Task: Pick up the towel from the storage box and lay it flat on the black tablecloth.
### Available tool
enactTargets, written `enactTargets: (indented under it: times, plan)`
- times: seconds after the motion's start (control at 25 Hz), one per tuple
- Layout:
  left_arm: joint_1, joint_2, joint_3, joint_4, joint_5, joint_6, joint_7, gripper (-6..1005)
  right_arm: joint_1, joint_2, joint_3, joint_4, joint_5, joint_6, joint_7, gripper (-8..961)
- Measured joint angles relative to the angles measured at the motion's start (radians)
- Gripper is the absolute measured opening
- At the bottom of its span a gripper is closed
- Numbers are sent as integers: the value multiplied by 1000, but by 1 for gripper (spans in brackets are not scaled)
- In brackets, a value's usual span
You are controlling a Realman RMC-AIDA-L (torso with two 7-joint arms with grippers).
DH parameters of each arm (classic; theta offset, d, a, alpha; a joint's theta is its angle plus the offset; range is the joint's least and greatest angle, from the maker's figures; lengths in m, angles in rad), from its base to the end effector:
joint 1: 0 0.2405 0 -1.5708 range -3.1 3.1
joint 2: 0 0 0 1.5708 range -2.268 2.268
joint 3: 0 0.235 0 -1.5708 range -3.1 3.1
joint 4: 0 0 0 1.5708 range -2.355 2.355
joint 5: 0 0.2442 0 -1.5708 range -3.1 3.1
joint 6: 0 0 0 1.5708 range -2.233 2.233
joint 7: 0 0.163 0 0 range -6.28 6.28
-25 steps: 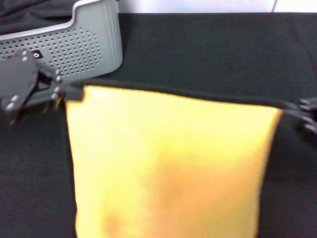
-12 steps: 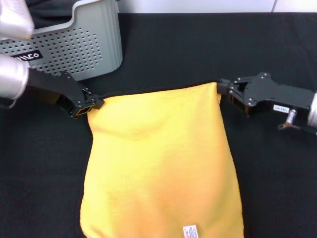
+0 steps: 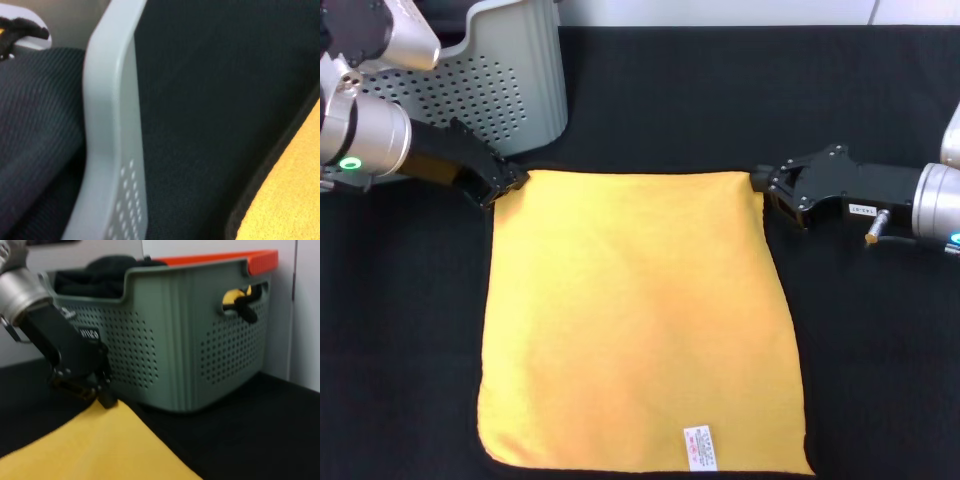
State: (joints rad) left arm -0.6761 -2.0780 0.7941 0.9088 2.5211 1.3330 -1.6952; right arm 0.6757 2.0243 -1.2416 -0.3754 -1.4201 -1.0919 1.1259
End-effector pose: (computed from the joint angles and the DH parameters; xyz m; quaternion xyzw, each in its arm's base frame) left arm -0.2567 0.4201 0.0232 -0.9569 -0.1979 0.0501 0.2067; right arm 0.2263 0.4072 -0.0709 -0.9436 0.1534 0.2111 0.2039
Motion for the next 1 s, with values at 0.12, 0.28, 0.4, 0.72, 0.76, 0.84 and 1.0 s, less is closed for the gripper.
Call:
enactTargets:
  times: [0.12, 0.28, 0.4, 0.72, 0.76, 0.84, 1.0]
  plan:
    - [1, -3, 20, -4, 1, -25, -8, 33, 9, 2, -16, 1, 0, 38, 2, 106]
    - [4, -3, 32, -7, 2, -25, -9, 34, 11, 3, -15, 1, 7, 41, 3, 113]
    - [5, -3, 33, -10, 3, -23, -9, 34, 7, 2, -9, -3, 9, 29, 4, 119]
    - [7, -3, 24, -12, -6, -27, -41, 108, 0, -2, -11, -31, 20, 77, 61, 133]
    - [8, -3, 23, -11, -9, -27, -41, 120, -5, -2, -11, -41, 20, 86, 61, 178]
    - [8, -2, 22, -11, -9, -27, -41, 144, -25, -1, -13, -73, 20, 93, 61, 268]
    - [15, 5, 21, -7, -60, 26, -22, 401, -87, -7, -8, -144, 20, 18, 47, 401]
